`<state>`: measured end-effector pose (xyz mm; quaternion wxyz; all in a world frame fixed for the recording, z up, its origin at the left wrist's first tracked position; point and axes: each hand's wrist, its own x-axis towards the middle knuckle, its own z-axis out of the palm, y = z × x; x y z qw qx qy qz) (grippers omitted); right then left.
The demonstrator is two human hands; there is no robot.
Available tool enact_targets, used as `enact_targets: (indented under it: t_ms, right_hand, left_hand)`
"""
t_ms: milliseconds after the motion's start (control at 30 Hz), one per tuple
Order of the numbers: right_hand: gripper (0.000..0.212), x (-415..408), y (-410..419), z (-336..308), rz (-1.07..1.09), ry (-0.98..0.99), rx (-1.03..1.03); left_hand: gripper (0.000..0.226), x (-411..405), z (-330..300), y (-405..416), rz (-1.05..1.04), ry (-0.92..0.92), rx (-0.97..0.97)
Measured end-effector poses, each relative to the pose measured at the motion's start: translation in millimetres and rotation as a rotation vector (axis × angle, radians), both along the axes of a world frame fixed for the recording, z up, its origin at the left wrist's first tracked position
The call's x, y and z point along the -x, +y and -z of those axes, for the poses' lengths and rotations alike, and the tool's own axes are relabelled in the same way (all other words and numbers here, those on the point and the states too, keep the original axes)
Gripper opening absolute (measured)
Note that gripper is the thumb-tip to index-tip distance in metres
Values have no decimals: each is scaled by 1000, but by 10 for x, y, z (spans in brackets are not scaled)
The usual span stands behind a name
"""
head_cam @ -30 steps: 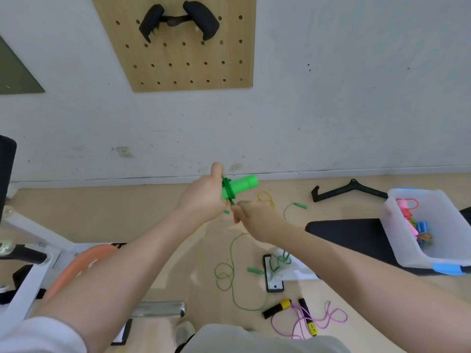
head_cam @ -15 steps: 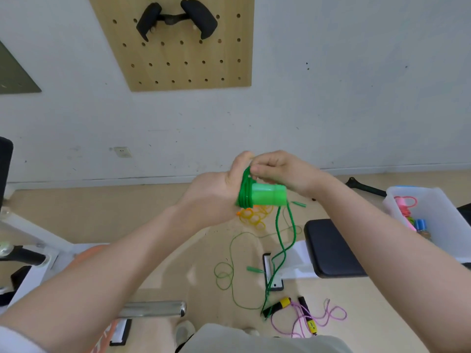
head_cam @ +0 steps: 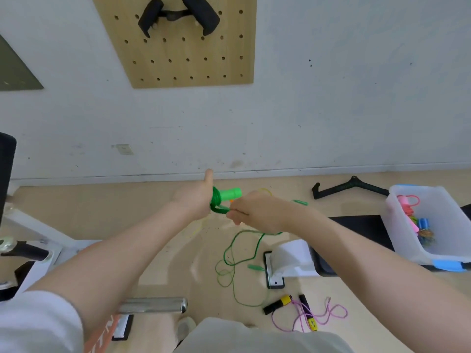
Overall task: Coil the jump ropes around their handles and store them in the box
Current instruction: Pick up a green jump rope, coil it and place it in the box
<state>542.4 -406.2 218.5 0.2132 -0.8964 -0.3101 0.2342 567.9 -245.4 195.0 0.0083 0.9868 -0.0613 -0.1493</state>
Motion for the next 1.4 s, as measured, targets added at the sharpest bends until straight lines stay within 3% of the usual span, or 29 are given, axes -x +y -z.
enact_targets:
  t_ms: [100, 167, 300, 400, 467, 600, 667, 733, 800, 867, 967, 1033, 1133, 1267, 1367, 1400]
  right_hand:
    - [29, -145, -98, -194, -41, -74, -88]
    - [24, -278, -224, -262, 87, -54, -279]
    - [27, -340, -435, -176, 375, 220, -697]
    - [34, -272, -386, -24, 419, 393, -795]
    - [36, -246, -311, 50, 474, 380, -744]
    - [41, -238, -259, 219, 504, 120, -358]
    - [39, -269, -282, 298, 476, 56, -268]
    - [37, -249, -282, 300, 427, 5, -164]
    - [37, -215, -246, 347, 389, -194, -63]
    - [46, -128, -219, 384, 320, -424, 80]
    - [32, -103, -247, 373, 74, -187, 219]
    - [24, -141, -258, 272, 85, -65, 264]
    - [29, -181, -303, 17, 23, -81, 264]
    - [23, -210, -479, -391, 85, -62, -4]
    - [21, -283, -573, -419, 150, 38, -272]
    - [21, -295, -584, -395, 164, 113, -366]
  left_hand:
    - [48, 179, 6, -155, 223, 60, -29]
    - [32, 295, -106, -295, 310, 26, 31]
    - [83, 346, -371, -357, 163, -25, 495]
    - [86, 360, -534, -380, 65, 30, 709]
    - [81, 332, -553, -416, -15, 35, 815]
    - [76, 258, -387, -442, -89, 43, 784]
    - [75, 232, -301, -436, -108, 99, 811]
    - [76, 202, -229, -415, -165, 202, 960]
    - [78, 151, -182, -385, -241, 277, 1098]
    - [77, 88, -158, -378, -257, 288, 1028]
    - [67, 15, -153, -437, -200, 244, 757]
    - [70, -30, -137, -502, -132, 180, 638]
    - [74, -67, -96, -545, -74, 118, 495]
    - [70, -54, -52, -509, 61, 194, 333]
    - [18, 61, -104, -545, 255, 237, 449]
    - [12, 124, -159, -565, 302, 219, 464]
